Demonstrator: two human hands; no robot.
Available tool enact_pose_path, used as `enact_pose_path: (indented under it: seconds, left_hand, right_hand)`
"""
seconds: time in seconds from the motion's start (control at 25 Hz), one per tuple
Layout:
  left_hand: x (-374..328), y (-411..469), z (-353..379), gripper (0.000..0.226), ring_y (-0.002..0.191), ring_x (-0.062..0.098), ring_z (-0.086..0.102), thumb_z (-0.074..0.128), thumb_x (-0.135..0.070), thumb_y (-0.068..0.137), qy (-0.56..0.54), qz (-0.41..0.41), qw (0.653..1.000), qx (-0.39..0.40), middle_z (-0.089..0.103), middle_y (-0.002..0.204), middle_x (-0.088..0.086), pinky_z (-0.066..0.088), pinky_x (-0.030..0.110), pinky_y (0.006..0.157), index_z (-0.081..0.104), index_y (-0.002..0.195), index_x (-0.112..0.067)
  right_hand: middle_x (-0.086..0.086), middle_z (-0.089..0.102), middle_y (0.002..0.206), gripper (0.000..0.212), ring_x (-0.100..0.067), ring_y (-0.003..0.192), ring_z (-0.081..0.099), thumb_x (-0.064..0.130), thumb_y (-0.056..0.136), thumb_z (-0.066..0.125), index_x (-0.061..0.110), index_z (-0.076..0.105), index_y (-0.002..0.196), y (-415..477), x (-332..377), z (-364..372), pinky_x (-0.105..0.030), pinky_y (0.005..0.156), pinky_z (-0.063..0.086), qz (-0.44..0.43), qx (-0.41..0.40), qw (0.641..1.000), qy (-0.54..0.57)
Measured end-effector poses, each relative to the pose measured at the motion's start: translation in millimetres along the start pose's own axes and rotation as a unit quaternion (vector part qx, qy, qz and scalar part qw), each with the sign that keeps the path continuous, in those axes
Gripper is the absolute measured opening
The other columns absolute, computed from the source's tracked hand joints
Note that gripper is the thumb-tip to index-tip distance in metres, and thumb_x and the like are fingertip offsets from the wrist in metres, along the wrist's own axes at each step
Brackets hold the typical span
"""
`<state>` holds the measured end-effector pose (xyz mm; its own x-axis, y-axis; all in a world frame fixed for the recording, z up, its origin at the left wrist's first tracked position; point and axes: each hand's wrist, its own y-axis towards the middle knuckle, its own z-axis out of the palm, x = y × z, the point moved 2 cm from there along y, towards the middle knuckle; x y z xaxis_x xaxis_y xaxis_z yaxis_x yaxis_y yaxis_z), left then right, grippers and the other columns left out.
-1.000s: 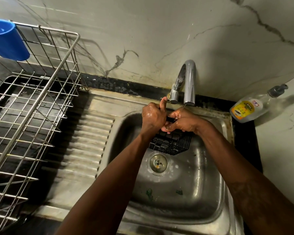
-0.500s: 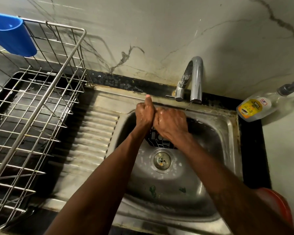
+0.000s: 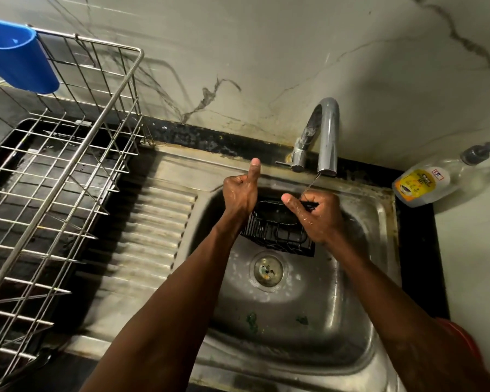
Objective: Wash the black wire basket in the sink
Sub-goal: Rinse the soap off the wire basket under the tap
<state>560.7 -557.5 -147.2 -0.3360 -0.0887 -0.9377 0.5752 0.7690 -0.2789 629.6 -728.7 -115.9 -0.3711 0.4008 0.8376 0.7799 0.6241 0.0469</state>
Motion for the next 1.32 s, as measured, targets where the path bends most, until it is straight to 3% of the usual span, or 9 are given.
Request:
enact_pose_path:
  seconds: [0.12, 0.32, 0.48, 0.6, 0.76, 0.92, 1.08, 1.24, 1.32]
  left_hand:
    - [-1.0, 5.8, 12.1, 0.071, 0.044, 0.02, 0.057, 0.046, -0.065, 0.096, 0.049, 0.114, 0.99, 0.072, 0.058, 0.051, 0.005, 0.055, 0.035, 0.051, 0.054, 0.057, -0.006]
    - [-21.7, -17.2, 32.4, 0.07, 0.059, 0.015, 0.062, 0.02, -0.051, 0.105, 0.341, 0.299, 0.891, 0.033, 0.067, 0.061, -0.001, 0.05, 0.035, 0.073, 0.07, 0.069, -0.018]
    - [-33.8, -26.4, 42.8, 0.07, 0.063, 0.02, 0.064, 0.022, -0.053, 0.101, 0.336, 0.253, 0.907, 0.011, 0.069, 0.063, 0.003, 0.047, 0.037, 0.077, 0.069, 0.064, -0.016]
    - [-21.0, -14.1, 41.0, 0.055, 0.057, 0.012, 0.067, 0.043, -0.06, 0.095, 0.194, 0.111, 0.973, 0.058, 0.069, 0.06, -0.002, 0.057, 0.032, 0.064, 0.067, 0.064, -0.022]
    - [27.4, -8.1, 36.6, 0.018, 0.08, 0.016, 0.07, 0.063, -0.038, 0.094, 0.02, -0.107, 0.994, 0.03, 0.07, 0.09, 0.004, 0.062, 0.037, 0.073, 0.061, 0.093, -0.02]
    - [36.7, 10.6, 35.6, 0.02, 0.08, 0.017, 0.064, 0.058, -0.037, 0.094, 0.002, -0.112, 0.993, 0.024, 0.066, 0.091, 0.004, 0.055, 0.031, 0.066, 0.058, 0.09, -0.017]
    - [47.8, 23.6, 25.9, 0.026, 0.073, 0.013, 0.058, 0.048, -0.022, 0.1, 0.007, -0.128, 0.991, 0.029, 0.062, 0.083, -0.001, 0.048, 0.019, 0.062, 0.061, 0.081, -0.011]
    - [55.6, 25.2, 5.2, 0.028, 0.058, 0.015, 0.052, 0.067, -0.023, 0.089, -0.034, -0.12, 0.991, -0.04, 0.058, 0.065, 0.004, 0.047, 0.025, 0.053, 0.065, 0.073, 0.0]
    - [58.1, 22.0, 2.3, 0.023, 0.061, 0.016, 0.053, 0.071, -0.021, 0.087, -0.08, -0.118, 0.989, -0.034, 0.058, 0.068, 0.007, 0.049, 0.029, 0.06, 0.063, 0.072, -0.006]
  right_hand:
    - [0.012, 0.037, 0.04, 0.059, -0.005, 0.035, 0.031, 0.045, 0.104, 0.048, 0.023, 0.037, 0.051, 10.9, -0.3, -0.1, -0.022, 0.041, 0.031, 0.094, -0.038, 0.995, -0.001]
    - [-0.01, 0.061, 0.077, 0.051, -0.02, 0.058, 0.056, 0.05, 0.101, 0.047, 0.005, 0.064, 0.086, 43.5, -10.1, 9.7, -0.023, 0.047, 0.036, 0.15, -0.105, 0.978, -0.102]
    - [-0.016, 0.07, 0.089, 0.078, -0.029, 0.077, 0.067, 0.071, 0.082, 0.031, 0.003, 0.069, 0.093, 43.1, -14.7, 22.8, -0.04, 0.065, 0.056, 0.161, -0.156, 0.974, -0.034]
    - [-0.004, 0.068, 0.079, 0.044, -0.014, 0.068, 0.064, 0.049, 0.096, 0.049, 0.011, 0.066, 0.08, 30.7, -16.0, 21.4, -0.028, 0.059, 0.055, 0.165, -0.133, 0.959, 0.19]
    - [0.004, 0.067, 0.066, 0.048, -0.001, 0.06, 0.058, 0.039, 0.108, 0.043, 0.019, 0.064, 0.07, 2.7, -38.9, 15.1, -0.02, 0.061, 0.045, 0.06, -0.099, 0.987, -0.113]
    - [0.0, 0.065, 0.069, 0.058, -0.017, 0.062, 0.059, 0.047, 0.108, 0.027, 0.017, 0.066, 0.077, 22.1, -24.0, 47.0, -0.026, 0.063, 0.041, 0.095, -0.086, 0.969, -0.211]
    - [0.0, 0.073, 0.101, 0.056, -0.021, 0.093, 0.066, 0.054, 0.105, 0.02, 0.025, 0.067, 0.106, 33.7, 9.5, 81.1, -0.038, 0.091, 0.048, -0.025, 0.006, 0.97, -0.243]
    - [-0.001, 0.062, 0.065, 0.068, -0.012, 0.059, 0.054, 0.056, 0.107, 0.021, 0.02, 0.062, 0.066, 27.5, -46.8, 27.0, -0.028, 0.065, 0.037, 0.08, 0.04, 0.956, -0.278]
    - [-0.01, 0.067, 0.068, 0.076, -0.022, 0.063, 0.062, 0.053, 0.108, 0.018, 0.012, 0.067, 0.066, 14.7, -73.9, -1.4, -0.029, 0.065, 0.04, 0.138, 0.023, 0.938, -0.317]
